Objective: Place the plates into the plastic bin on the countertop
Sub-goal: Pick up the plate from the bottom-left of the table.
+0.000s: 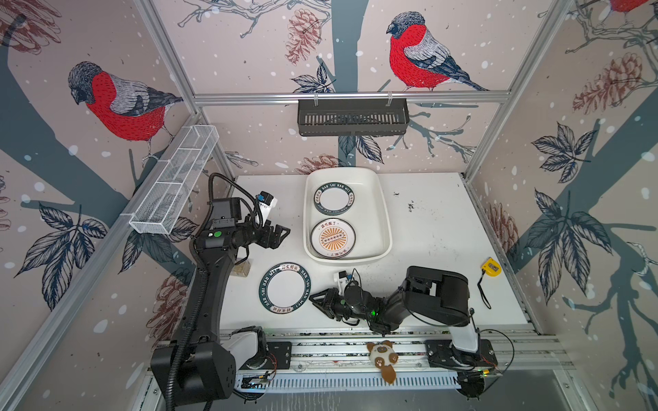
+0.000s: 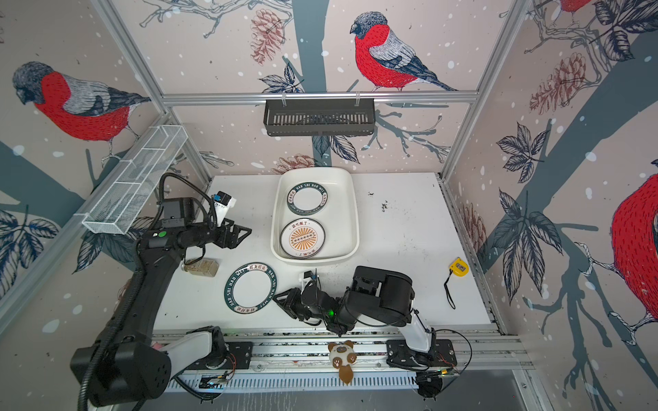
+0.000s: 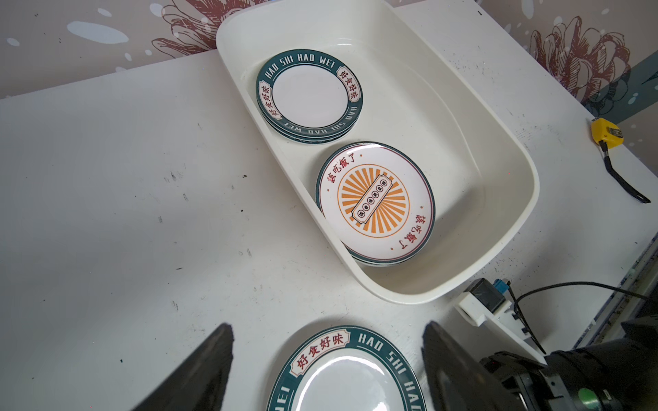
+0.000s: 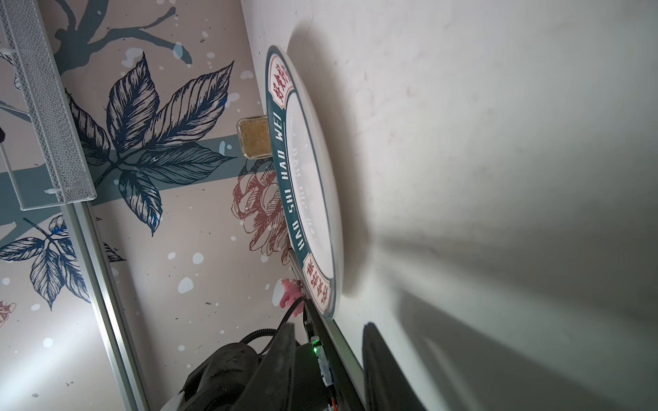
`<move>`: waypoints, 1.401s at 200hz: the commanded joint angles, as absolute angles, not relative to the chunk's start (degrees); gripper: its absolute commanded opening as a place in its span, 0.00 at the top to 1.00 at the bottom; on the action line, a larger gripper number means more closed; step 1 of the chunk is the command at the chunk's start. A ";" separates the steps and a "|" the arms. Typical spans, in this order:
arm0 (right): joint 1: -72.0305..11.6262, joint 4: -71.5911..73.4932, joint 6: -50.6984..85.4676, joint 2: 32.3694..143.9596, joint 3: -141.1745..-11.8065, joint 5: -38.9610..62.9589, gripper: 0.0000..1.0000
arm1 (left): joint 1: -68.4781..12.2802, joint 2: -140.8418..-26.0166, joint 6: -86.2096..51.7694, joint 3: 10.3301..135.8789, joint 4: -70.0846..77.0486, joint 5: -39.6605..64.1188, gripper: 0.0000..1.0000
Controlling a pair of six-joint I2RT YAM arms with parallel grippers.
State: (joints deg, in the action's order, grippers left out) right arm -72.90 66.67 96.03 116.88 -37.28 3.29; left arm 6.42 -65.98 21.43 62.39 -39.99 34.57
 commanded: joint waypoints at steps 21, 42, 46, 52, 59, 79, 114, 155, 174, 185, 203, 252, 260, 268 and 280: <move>-72.61 68.04 97.54 118.20 -37.79 3.87 0.67 | 6.60 -65.73 21.23 62.84 -39.30 36.21 0.17; -72.49 67.76 97.78 118.32 -37.79 3.17 0.67 | 6.59 -65.74 21.11 62.93 -39.20 36.39 0.17; -72.34 67.72 97.74 118.38 -37.91 3.26 0.67 | 6.59 -65.74 21.09 62.93 -39.22 36.40 0.17; -72.25 67.60 97.73 118.46 -38.20 3.34 0.67 | 6.60 -65.66 21.09 62.93 -39.27 36.55 0.17; -72.24 67.37 97.67 118.61 -38.55 3.34 0.67 | 6.60 -65.58 21.09 62.93 -39.16 36.60 0.17; -72.02 66.85 97.47 119.18 -39.86 3.56 0.67 | 6.59 -65.56 21.01 63.09 -39.19 36.65 0.17; -71.42 66.14 97.21 120.75 -42.31 4.13 0.67 | 6.59 -65.37 20.92 63.01 -39.02 36.82 0.17; -70.98 62.72 96.74 121.35 -44.09 4.25 0.69 | 6.59 -65.22 20.31 63.05 -38.24 37.05 0.16; -70.66 60.37 95.85 121.26 -45.27 4.54 0.70 | 6.64 -65.40 20.21 62.93 -38.17 37.22 0.17; -70.56 60.20 95.71 121.47 -45.64 5.02 0.71 | 6.62 -65.40 20.21 62.85 -38.21 37.38 0.16; -70.27 61.93 96.79 121.79 -44.57 5.05 0.72 | 6.61 -65.39 20.04 63.05 -38.24 37.54 0.17; -69.98 63.45 97.34 123.00 -44.84 6.06 0.74 | 6.61 -65.33 19.36 62.84 -37.89 38.33 0.16; -69.99 62.95 97.21 123.05 -45.07 5.98 0.74 | 6.62 -65.26 19.32 62.94 -37.76 38.34 0.16; -69.98 62.38 97.12 122.98 -45.34 5.97 0.75 | 6.59 -65.38 19.12 62.98 -37.66 38.40 0.16; -69.96 61.97 97.08 122.96 -45.38 5.69 0.76 | 6.59 -65.50 19.07 63.16 -37.73 38.51 0.16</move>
